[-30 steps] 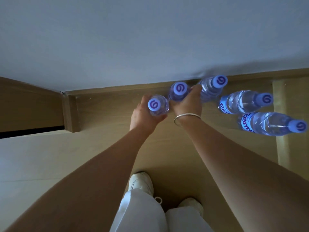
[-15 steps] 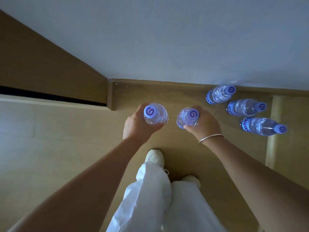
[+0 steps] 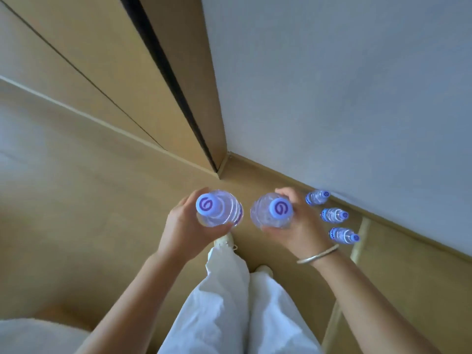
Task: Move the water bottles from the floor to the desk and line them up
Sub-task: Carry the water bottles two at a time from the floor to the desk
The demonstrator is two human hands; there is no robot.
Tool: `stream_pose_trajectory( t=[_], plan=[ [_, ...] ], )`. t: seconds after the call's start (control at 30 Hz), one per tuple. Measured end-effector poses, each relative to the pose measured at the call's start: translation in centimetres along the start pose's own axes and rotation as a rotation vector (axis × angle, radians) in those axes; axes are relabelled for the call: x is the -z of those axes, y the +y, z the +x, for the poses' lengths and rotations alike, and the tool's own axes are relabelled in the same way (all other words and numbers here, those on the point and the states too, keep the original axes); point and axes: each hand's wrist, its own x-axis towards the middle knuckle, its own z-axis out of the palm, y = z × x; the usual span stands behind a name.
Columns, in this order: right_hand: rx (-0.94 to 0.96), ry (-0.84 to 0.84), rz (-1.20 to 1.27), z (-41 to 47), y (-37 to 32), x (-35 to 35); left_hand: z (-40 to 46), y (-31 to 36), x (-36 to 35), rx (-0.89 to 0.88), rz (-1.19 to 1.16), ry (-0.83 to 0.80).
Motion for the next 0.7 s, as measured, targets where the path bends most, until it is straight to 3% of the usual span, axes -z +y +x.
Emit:
stream_pose_trajectory(
  t=[0.2,0.4,0.7],
  plan=[
    [0.247,-0.105,0.005,-4.9,-14.8,0.3,-8.2,3.7,12.0,-0.003,-0.063,0.32],
    [0.596,-0.21,-0.01,-6.5,-28.2,-3.8,-14.0,1.9,23.2,-0.001,-0.092,0.607],
    [0.707,-0.297,-0.074,-6.3,-40.6,-19.7,-16.9,-8.4,39.4,0.148,0.094,0.665]
  ],
)
